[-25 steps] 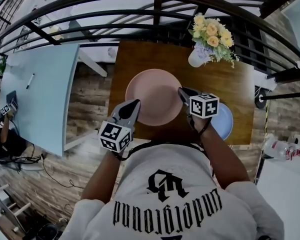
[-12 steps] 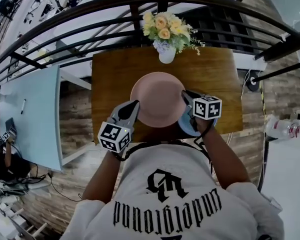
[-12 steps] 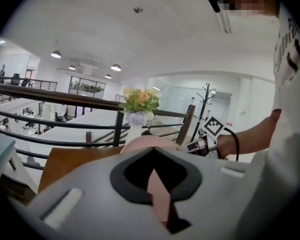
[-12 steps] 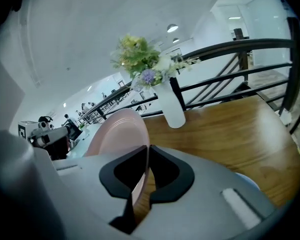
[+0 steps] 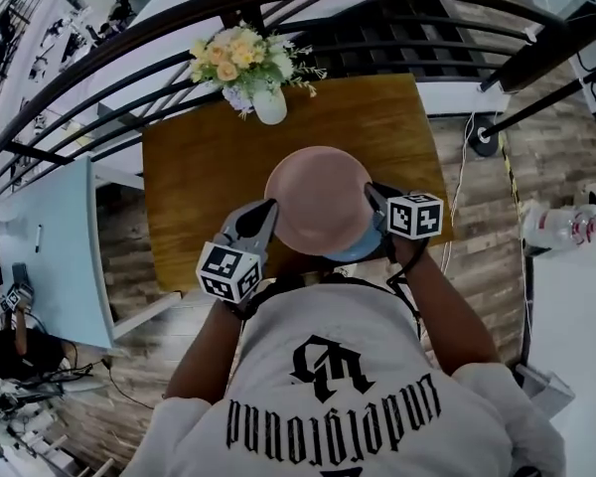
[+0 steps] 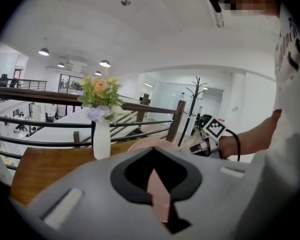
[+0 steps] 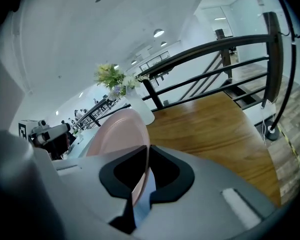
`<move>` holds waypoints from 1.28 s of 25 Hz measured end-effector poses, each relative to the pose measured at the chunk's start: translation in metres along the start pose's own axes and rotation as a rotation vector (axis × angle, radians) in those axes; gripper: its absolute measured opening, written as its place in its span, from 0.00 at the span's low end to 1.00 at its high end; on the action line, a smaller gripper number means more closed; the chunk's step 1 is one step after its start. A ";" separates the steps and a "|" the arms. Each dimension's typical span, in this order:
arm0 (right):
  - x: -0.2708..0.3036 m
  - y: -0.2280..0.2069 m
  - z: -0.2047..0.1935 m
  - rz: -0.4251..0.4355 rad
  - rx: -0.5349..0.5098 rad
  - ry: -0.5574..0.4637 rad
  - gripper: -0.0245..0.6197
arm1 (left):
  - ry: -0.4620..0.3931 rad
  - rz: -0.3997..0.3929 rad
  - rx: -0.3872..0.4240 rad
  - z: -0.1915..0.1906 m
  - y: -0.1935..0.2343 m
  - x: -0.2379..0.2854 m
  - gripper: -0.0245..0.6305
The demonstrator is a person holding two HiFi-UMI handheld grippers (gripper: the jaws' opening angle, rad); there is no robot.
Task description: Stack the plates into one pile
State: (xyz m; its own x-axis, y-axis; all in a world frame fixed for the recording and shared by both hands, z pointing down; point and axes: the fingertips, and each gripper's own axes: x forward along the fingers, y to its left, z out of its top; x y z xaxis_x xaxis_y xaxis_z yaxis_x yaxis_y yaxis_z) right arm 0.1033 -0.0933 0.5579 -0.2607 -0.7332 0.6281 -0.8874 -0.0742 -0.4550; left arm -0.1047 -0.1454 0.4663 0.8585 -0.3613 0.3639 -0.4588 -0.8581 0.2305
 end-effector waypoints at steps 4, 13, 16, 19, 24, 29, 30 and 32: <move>-0.025 -0.038 -0.010 -0.002 0.018 0.010 0.07 | 0.005 -0.021 0.017 0.004 -0.041 0.033 0.11; -0.052 -0.090 -0.024 -0.002 0.030 0.030 0.07 | 0.005 -0.020 0.007 -0.002 -0.088 0.067 0.11; -0.054 -0.091 -0.029 0.006 0.037 0.041 0.07 | 0.011 -0.010 -0.001 -0.006 -0.090 0.065 0.11; -0.052 -0.092 -0.034 0.005 0.041 0.051 0.07 | 0.022 -0.006 -0.010 -0.012 -0.088 0.066 0.11; -0.041 -0.093 -0.034 0.004 0.048 0.071 0.07 | 0.039 -0.005 -0.024 -0.019 -0.077 0.073 0.11; -0.029 -0.093 -0.038 0.001 0.052 0.093 0.07 | 0.056 0.005 -0.047 -0.030 -0.060 0.074 0.11; -0.027 -0.093 -0.039 -0.002 0.053 0.098 0.07 | 0.060 0.008 -0.053 -0.032 -0.056 0.074 0.11; -0.023 -0.093 -0.043 -0.011 0.053 0.110 0.07 | 0.072 0.013 -0.065 -0.038 -0.049 0.072 0.11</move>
State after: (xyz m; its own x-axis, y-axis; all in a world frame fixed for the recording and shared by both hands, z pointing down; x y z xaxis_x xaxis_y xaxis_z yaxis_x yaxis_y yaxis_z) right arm 0.1752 -0.0405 0.6130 -0.2939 -0.6536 0.6975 -0.8699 -0.1194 -0.4785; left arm -0.0286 -0.1154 0.5156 0.8348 -0.3431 0.4305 -0.4857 -0.8273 0.2823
